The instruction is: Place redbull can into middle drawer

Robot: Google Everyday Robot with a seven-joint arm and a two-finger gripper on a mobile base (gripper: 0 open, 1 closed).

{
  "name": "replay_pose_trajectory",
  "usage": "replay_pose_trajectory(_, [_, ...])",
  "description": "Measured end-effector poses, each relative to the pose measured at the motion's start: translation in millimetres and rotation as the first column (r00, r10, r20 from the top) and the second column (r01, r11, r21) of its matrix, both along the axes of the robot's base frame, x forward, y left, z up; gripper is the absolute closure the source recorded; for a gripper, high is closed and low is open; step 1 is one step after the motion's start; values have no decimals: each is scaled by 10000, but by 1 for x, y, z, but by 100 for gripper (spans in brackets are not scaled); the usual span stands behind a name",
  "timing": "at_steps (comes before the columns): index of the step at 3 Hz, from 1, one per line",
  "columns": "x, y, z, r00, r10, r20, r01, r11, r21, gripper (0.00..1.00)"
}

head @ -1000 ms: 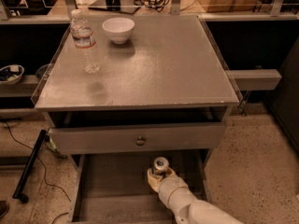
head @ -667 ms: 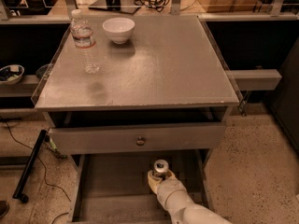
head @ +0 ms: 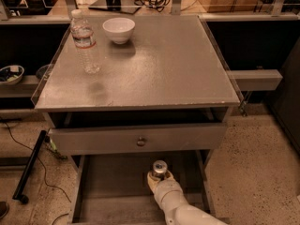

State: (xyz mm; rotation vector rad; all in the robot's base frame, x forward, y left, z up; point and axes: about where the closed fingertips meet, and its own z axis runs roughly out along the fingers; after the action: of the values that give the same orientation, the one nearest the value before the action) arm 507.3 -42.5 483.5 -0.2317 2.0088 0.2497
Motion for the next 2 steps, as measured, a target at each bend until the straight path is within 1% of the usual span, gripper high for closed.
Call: replay_pose_trajectory(2, [-1,6,-5,10000,2,-51,-1,9996,284,100])
